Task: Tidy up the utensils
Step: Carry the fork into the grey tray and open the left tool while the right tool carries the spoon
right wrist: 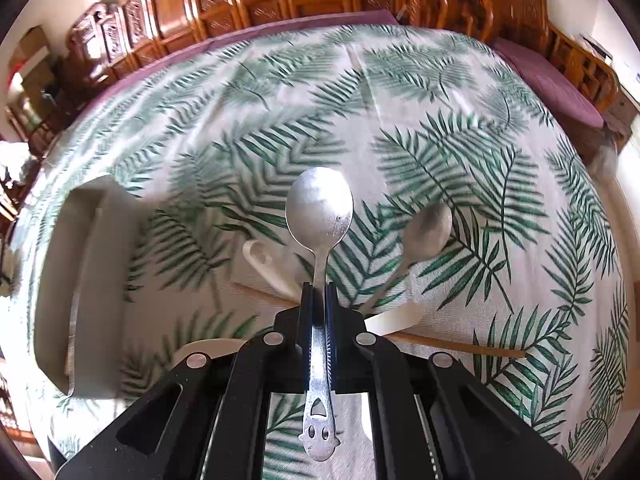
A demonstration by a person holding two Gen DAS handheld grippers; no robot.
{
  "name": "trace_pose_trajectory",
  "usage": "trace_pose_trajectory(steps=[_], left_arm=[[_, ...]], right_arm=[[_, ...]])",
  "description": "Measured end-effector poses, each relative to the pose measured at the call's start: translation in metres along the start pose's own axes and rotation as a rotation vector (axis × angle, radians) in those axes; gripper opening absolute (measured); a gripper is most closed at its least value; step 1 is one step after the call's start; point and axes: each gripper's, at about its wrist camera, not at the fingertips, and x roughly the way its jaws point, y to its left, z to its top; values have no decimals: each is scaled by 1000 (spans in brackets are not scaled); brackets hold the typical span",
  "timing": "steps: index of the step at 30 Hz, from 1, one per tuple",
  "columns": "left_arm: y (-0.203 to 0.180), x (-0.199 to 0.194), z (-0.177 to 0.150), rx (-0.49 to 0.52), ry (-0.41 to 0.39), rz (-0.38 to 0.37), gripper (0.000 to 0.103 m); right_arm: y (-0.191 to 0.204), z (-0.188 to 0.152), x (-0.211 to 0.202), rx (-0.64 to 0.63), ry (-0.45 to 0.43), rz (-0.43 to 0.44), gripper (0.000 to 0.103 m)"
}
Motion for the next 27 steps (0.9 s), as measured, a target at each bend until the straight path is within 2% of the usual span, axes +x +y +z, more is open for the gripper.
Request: trace_pose_trajectory(steps=[6,14,27], left_arm=[[19,3,7,-21,-5,42,2],[46,13,11,-58,8,84,2],[72,36,9,-98,48,105,2]], right_arm=[[19,-1,-37,-57,-67,56,7],[45,-6,-68,-87,-109,151,7],[93,-13,-81,-182,-113,218,7]])
